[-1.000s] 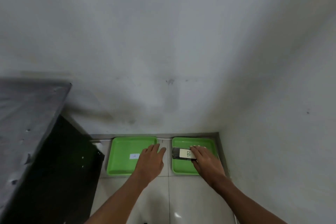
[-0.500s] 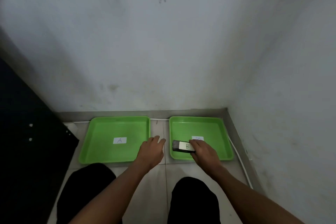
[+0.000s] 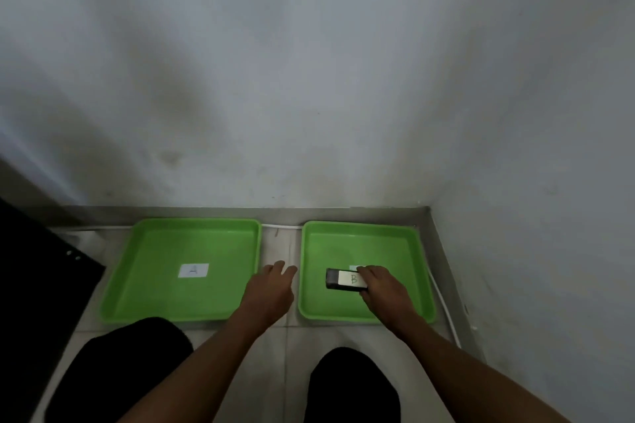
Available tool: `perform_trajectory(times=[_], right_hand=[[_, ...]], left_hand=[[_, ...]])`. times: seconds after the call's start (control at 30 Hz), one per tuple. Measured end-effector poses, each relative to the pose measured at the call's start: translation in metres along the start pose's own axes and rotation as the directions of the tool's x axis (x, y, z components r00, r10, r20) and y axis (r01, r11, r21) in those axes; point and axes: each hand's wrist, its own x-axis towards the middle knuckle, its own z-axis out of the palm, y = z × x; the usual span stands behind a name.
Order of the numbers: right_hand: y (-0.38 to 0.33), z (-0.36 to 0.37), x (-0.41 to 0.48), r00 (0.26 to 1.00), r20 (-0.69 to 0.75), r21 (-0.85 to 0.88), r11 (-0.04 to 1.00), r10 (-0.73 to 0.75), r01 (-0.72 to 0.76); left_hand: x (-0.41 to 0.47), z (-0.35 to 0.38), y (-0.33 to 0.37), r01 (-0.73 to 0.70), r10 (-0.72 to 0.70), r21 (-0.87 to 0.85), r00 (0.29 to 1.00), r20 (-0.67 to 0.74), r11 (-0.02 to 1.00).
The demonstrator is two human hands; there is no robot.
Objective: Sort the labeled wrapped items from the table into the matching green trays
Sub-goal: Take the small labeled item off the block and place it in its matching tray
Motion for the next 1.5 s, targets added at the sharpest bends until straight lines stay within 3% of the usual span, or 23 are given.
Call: perform_trajectory(times=[0.47,0.6,0.8,1.0,1.2,1.33,1.5], right_hand=[[0.086,0.071,0.129,0.987,0.104,0.055,0.991,0.119,-0.125],[0.095,0.086,0.146,0.989,0.071,0.015,0.992,0.127,-0.128],[0.089,0.080,0.141,0.988,0.066,-0.037,0.990,0.136,-0.134],[0.052,0.046,0.111,0.988,0.044,0.000,0.989,0.147,-0.147],[-0.031,-0.005,0.064,0.994,-0.089,0.046,0.997,0.059,-0.055],[-0.080,-0.031,0.041,0.990,-0.142,-0.002,1.000,0.004,-0.004],[-0.127,-0.082,0.023,0.986,-0.168,0.013,1.000,0.012,-0.010]], left_hand=[[0.110,0.086,0.001,0.120,-0.104,-0.086,0.980,0.169,0.989],[0.115,0.097,-0.004,0.165,-0.145,-0.126,0.977,0.158,0.978],[0.111,0.088,-0.006,0.125,-0.104,-0.136,0.982,0.156,0.983],[0.089,0.045,-0.002,0.090,-0.084,-0.051,0.992,0.097,0.995],[0.047,-0.006,-0.011,0.014,-0.015,0.019,0.999,0.034,1.000],[0.011,-0.046,-0.022,0.015,-0.010,0.076,0.998,-0.066,0.997],[-0.020,-0.106,-0.039,0.031,-0.023,0.117,0.998,-0.063,0.993]])
